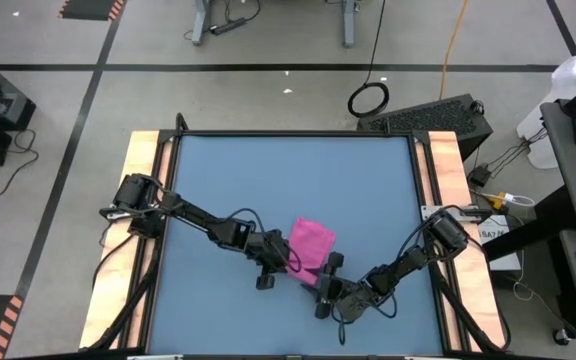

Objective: Roll towel into tight, uniform cylinder
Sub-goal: Roll the pink towel

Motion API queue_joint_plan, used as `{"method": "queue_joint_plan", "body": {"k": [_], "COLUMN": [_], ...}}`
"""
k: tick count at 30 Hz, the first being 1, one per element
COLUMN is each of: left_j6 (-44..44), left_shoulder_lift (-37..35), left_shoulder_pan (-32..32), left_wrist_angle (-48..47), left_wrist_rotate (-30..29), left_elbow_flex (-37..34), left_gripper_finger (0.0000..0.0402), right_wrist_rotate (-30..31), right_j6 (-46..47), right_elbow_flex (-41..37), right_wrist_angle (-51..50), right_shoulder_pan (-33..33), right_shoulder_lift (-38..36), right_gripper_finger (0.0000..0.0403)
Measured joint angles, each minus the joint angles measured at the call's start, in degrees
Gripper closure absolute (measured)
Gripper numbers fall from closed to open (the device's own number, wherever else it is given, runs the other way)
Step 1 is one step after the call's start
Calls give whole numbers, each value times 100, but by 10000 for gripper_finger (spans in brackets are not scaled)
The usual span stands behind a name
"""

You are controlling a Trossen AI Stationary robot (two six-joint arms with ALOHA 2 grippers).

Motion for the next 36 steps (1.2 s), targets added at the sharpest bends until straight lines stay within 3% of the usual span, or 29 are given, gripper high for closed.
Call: {"method": "queue_joint_plan", "body": {"k": [9,16,24,29,36], "left_j6": [-21,69,796,1623,2030], "left_shoulder_lift": [-2,-64,-569,-435,86], "left_shoulder_pan": [-7,-85,-545,-992,-1236], "left_wrist_angle": [26,-6,66,189,240], "left_wrist_rotate": [-179,-522,-1424,-2336,-3036], "left_elbow_flex": [0,0,-9,6,-33], "left_gripper_finger": [359,299,200,149,131], "right_wrist_rotate": [-109,-310,-378,-412,-415], "right_j6": [678,1108,1452,1478,1487], "right_elbow_flex": [4,13,13,4,2], "right_wrist_angle": [-432,-730,-869,-870,-876], "right_shoulder_pan": [2,5,48,50,66], "right_shoulder_lift": [1,-4,0,1,4], "right_gripper_finger": [282,340,337,337,337]}}
